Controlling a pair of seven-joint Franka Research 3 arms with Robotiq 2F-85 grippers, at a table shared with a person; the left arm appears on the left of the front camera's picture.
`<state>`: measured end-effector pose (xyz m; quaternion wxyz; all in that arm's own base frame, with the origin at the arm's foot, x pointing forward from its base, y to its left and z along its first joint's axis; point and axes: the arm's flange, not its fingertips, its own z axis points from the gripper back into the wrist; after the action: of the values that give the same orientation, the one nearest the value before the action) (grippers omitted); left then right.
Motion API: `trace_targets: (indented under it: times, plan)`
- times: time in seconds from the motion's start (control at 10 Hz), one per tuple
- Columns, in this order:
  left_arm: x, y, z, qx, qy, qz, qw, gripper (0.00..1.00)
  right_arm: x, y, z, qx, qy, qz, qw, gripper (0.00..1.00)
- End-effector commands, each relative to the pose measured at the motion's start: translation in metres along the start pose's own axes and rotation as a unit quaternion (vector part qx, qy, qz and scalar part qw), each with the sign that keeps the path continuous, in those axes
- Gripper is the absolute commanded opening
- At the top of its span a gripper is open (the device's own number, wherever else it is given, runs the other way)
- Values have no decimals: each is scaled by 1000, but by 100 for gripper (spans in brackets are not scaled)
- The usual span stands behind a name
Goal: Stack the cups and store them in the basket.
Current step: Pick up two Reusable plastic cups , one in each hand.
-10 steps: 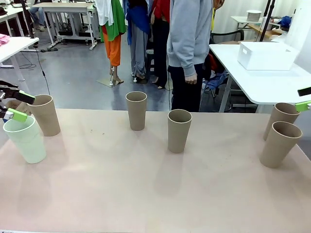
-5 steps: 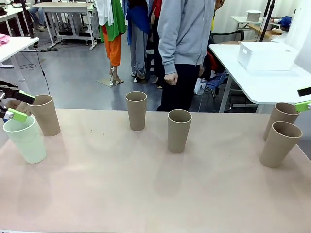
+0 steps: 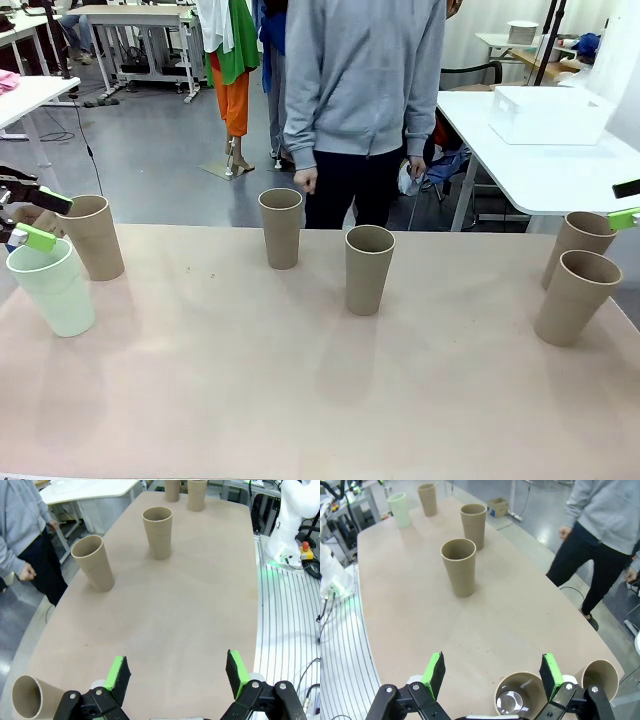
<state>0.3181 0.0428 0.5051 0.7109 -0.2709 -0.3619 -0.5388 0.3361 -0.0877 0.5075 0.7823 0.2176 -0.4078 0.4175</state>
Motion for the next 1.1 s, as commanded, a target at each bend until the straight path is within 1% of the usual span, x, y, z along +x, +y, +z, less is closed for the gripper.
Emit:
trace_targets:
  times: [0.0,1.0]
  plan:
    - [0,-1,0,-3,-3,-6,1000,100,1,-1,0,2,-10,0,1000,100]
    - [0,-1,0,-3,-3,-6,1000,100,1,-1,0,2,-10,0,1000,100]
